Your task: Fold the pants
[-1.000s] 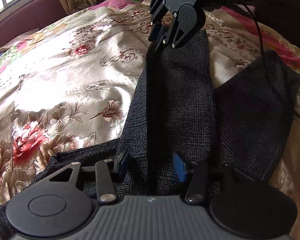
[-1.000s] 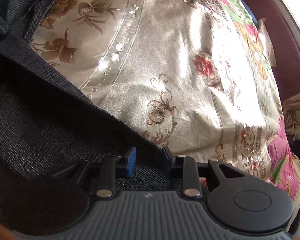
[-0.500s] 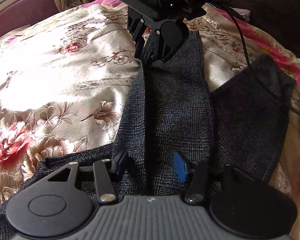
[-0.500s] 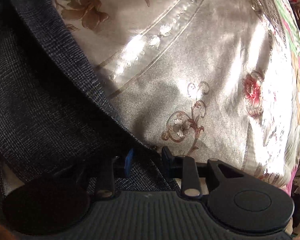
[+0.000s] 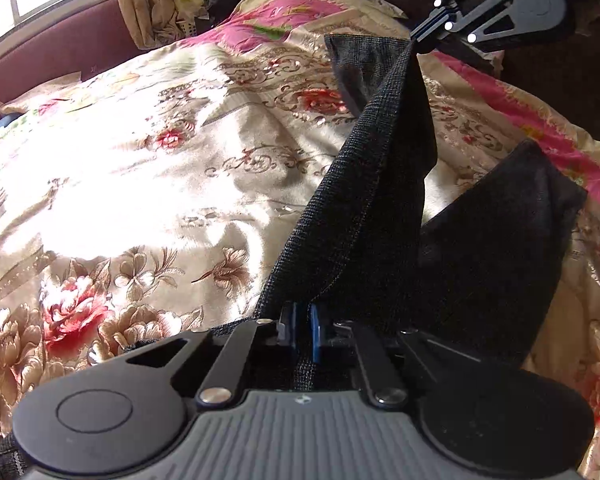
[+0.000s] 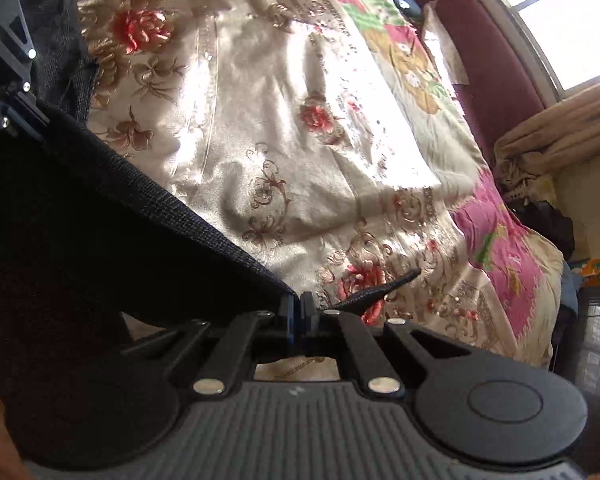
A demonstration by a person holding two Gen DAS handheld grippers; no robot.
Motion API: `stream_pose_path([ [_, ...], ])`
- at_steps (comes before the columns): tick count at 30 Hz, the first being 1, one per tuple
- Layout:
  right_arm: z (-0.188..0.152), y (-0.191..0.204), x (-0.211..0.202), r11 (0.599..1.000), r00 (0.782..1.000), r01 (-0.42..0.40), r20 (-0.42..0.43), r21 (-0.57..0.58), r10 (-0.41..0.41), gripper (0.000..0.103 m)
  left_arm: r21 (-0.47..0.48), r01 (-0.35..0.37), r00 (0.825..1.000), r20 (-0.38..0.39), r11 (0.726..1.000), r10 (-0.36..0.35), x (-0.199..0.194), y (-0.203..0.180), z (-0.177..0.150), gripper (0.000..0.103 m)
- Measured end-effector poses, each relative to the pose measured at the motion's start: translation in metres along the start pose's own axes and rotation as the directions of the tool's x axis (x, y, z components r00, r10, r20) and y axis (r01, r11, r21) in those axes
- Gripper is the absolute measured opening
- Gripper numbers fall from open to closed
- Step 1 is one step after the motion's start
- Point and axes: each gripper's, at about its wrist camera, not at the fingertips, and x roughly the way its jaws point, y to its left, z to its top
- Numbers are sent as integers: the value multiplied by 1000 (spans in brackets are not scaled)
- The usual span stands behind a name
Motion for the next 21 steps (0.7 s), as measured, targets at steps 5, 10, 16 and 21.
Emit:
stream_pose_path([
  [5, -72, 57, -57, 979, 997, 67, -40, 194, -61, 3, 135, 67, 996, -64, 989, -59, -12, -55, -19, 24],
  [10, -155, 128, -9, 871, 952, 32, -280, 490, 122, 3, 275, 131, 970, -234, 952, -66, 19, -108, -55, 24],
  [16, -171, 131, -49, 846, 966, 70, -249, 529, 76, 20, 337, 164, 962, -263, 927, -75, 20, -125, -58, 24],
  [21, -128, 104, -63, 814, 996, 58, -94, 579, -4, 25, 291, 146, 970, -231, 946, -79, 16, -121, -49, 24],
])
